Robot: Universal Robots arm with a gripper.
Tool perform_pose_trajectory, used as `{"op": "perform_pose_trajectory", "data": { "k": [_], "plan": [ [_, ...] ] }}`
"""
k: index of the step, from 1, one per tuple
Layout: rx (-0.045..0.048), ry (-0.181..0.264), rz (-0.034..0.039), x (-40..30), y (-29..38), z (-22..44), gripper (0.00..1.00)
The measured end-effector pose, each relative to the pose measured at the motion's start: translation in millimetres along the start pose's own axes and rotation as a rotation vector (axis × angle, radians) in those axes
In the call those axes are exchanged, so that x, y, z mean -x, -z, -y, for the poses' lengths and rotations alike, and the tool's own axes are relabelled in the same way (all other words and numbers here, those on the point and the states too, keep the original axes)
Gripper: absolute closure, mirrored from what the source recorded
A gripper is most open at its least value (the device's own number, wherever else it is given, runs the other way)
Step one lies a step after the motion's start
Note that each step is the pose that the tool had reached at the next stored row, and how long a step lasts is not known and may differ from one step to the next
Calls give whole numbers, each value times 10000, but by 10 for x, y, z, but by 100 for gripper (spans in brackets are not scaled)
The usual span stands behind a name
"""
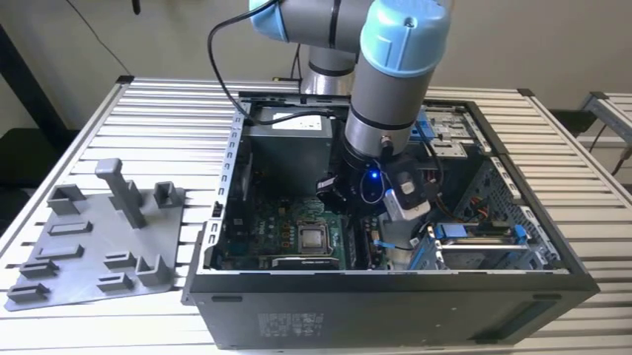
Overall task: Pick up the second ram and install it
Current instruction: 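Insert the second ram into the second slot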
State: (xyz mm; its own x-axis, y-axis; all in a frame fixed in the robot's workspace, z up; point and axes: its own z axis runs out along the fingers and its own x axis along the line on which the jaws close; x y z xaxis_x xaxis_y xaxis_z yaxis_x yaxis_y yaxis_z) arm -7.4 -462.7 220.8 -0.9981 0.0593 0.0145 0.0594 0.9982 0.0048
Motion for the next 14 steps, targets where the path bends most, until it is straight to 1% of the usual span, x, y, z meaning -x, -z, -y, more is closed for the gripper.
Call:
{"op": "perform_pose_trajectory", "data": {
  "k": [2,3,6,7,14],
  "plan": [
    [0,-1,0,0,-1,-1,86],
    [-15,-1,3,0,0,-3,86],
    [-121,-2,20,-1,20,-12,86],
    [-131,0,27,0,20,-13,86],
    [-134,102,42,-2,15,-17,86]
  ]
}}
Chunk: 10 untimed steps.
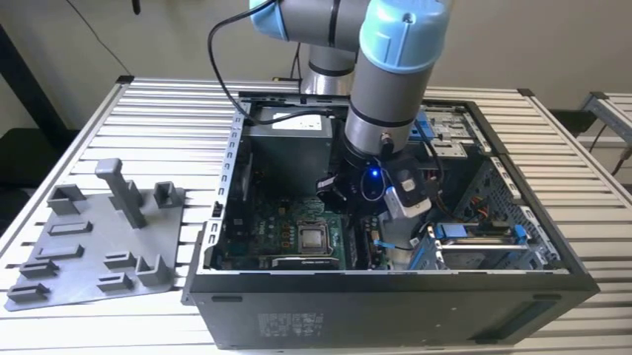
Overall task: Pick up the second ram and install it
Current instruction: 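Insert the second ram into the second slot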
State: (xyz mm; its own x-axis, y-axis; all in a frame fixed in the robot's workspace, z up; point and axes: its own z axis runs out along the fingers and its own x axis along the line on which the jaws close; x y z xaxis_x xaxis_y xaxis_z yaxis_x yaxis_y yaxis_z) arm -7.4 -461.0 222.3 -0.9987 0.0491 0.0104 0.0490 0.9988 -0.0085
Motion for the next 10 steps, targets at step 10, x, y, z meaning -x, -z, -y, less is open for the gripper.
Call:
{"op": "perform_pose_trajectory", "data": {
  "k": [10],
  "plan": [
    [7,317,5,-4,-16,-6,86]
  ]
}}
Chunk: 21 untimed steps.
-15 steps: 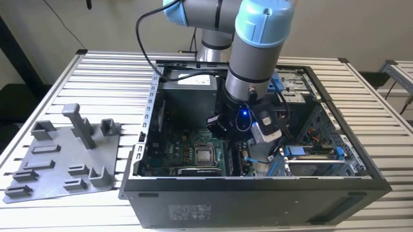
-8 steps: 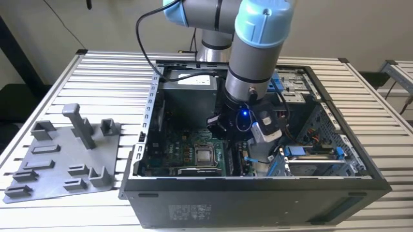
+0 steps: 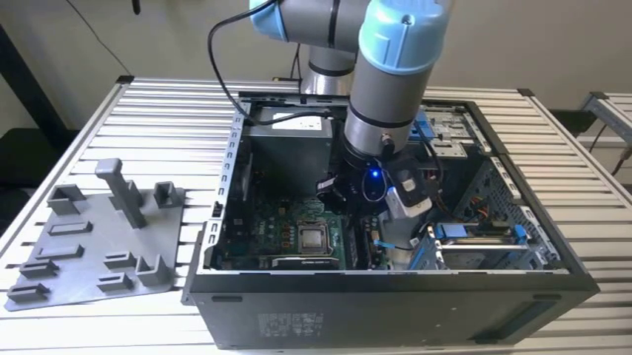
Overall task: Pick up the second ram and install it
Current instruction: 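Insert the second ram into the second slot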
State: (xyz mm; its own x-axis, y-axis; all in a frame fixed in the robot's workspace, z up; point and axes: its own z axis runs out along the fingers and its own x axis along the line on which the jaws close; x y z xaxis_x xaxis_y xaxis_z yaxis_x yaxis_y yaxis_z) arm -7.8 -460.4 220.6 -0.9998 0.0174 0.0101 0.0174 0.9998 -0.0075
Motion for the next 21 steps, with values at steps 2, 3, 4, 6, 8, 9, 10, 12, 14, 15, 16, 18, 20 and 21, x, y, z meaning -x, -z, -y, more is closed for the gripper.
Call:
{"op": "perform_pose_trajectory", "data": {
  "k": [2,3,4,6,8,9,10,12,14,15,16,18,20,21],
  "plan": [
    [-1,40,-1,0,-1,-2,86],
    [-2,53,-1,0,-1,-2,86],
    [-3,68,-1,0,0,-2,86],
    [-3,93,0,0,-1,-3,86],
    [-3,141,0,0,-1,-3,86],
    [-3,169,0,1,-1,-3,86],
    [-3,193,1,2,-1,-3,86],
    [-4,218,0,4,-1,-3,86],
    [-5,243,0,6,-1,-3,86],
    [-5,262,1,7,-1,-3,86],
    [-5,268,1,7,-3,-3,86],
    [-2,269,2,8,-12,-4,86],
    [-4,270,1,8,-26,-3,86],
    [-5,270,1,8,-33,-3,86]
  ]
}}
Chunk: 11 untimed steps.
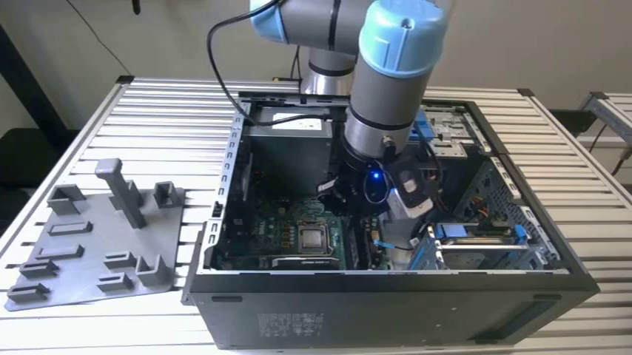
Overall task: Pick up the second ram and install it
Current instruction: 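Insert the second ram into the second slot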
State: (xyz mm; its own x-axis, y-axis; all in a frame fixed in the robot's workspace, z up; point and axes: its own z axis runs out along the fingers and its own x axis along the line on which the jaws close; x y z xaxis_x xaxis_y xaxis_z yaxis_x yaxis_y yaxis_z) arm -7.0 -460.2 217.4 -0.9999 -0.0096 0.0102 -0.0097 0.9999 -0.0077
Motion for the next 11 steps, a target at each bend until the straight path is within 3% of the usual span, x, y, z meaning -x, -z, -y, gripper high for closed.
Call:
{"op": "perform_pose_trajectory", "data": {
  "k": [11],
  "plan": [
    [0,-1,-2,0,-28,0,86]
  ]
}}
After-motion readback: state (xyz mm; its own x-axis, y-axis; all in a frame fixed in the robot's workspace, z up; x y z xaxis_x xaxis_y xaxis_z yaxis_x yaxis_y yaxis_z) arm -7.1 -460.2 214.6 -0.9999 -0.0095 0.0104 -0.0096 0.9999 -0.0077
